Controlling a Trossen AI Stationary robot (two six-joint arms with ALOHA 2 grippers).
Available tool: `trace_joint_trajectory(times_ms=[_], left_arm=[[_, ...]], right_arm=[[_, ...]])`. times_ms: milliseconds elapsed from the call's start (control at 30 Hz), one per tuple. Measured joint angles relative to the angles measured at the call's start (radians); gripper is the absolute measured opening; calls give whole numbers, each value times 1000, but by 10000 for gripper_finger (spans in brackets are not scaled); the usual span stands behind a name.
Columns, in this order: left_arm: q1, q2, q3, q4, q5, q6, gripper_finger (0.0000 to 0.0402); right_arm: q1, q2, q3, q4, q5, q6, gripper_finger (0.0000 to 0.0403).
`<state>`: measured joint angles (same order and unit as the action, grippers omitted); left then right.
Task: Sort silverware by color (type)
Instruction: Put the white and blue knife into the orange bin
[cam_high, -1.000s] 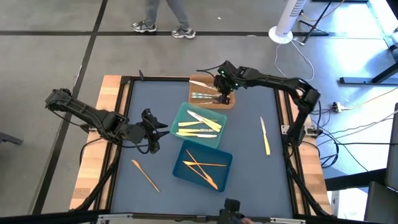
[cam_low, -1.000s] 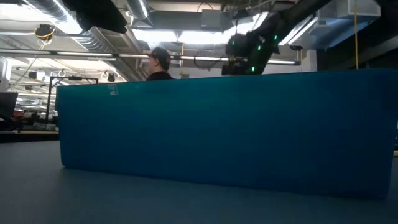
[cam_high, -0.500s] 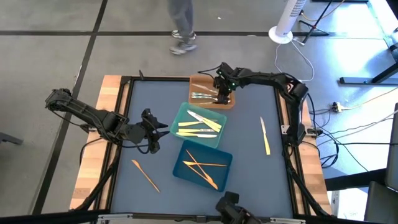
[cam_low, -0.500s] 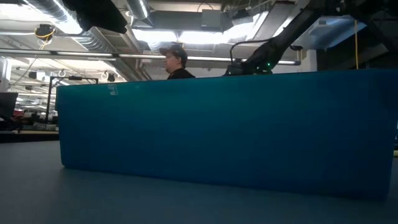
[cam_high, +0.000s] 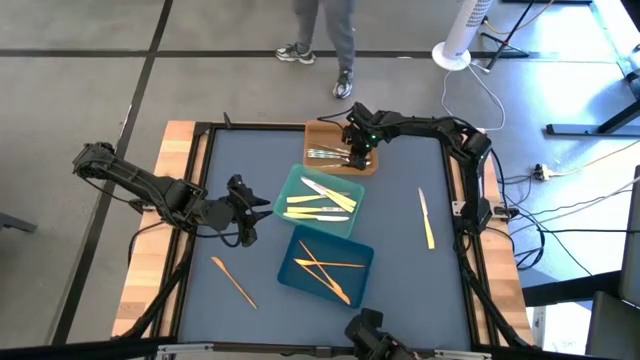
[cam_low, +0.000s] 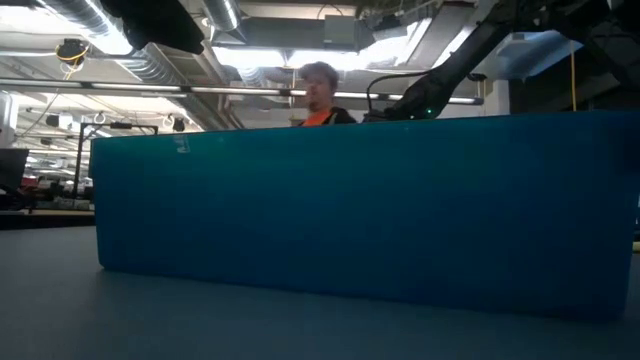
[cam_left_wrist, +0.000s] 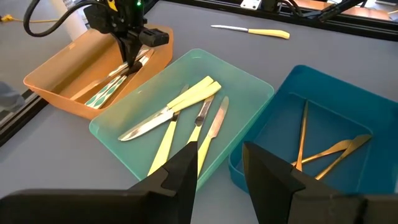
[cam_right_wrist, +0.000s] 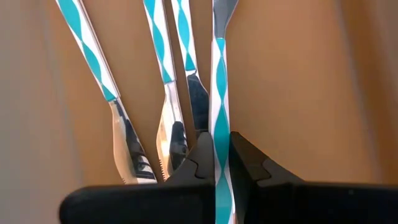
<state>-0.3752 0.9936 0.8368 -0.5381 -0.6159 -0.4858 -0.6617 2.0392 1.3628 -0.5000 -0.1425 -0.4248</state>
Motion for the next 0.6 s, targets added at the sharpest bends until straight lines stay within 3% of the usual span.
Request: trace_joint_trajectory(times_ms=[600], left_arm=[[0,0,0,0,0,0,121]], right_arm=[[0,1,-1,3,8,-2,8]])
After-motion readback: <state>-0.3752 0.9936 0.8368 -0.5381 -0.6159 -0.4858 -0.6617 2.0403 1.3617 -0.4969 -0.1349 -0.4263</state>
